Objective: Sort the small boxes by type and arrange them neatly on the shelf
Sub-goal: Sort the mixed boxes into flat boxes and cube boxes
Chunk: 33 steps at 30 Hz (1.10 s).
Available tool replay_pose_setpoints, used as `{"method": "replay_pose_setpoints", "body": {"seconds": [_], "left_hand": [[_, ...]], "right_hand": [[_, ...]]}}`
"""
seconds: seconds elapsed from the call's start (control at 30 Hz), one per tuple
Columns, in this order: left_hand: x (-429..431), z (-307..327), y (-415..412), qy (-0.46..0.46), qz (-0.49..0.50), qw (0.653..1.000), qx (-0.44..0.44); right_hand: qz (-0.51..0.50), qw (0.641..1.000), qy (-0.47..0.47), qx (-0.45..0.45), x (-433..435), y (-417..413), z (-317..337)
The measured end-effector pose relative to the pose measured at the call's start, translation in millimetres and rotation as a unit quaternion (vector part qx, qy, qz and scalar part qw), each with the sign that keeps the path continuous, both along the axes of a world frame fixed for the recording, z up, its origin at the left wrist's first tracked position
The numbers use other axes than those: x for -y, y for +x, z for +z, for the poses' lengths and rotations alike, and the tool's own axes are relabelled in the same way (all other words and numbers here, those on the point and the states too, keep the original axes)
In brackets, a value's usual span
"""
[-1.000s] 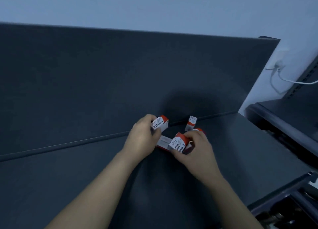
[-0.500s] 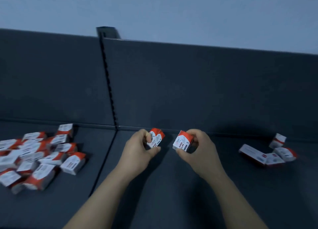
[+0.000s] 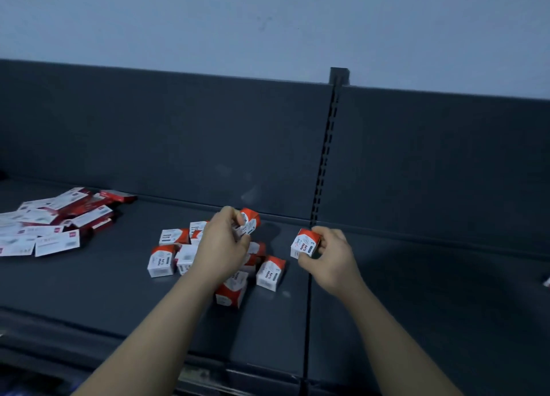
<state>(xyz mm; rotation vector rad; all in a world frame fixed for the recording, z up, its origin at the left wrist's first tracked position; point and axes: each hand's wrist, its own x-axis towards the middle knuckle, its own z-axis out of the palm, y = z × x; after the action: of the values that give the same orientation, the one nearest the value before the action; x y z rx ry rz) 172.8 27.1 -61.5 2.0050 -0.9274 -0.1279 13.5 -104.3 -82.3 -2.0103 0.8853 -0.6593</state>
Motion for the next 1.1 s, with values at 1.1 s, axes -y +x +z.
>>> {"method": "replay_pose_setpoints", "body": {"seconds": [1.1], "left_hand": [[68, 19, -84, 0.044, -0.155, 0.953, 0.256]], "right_hand": [[-0.114, 0.95, -0.239, -0.165, 17, -113, 33]]}}
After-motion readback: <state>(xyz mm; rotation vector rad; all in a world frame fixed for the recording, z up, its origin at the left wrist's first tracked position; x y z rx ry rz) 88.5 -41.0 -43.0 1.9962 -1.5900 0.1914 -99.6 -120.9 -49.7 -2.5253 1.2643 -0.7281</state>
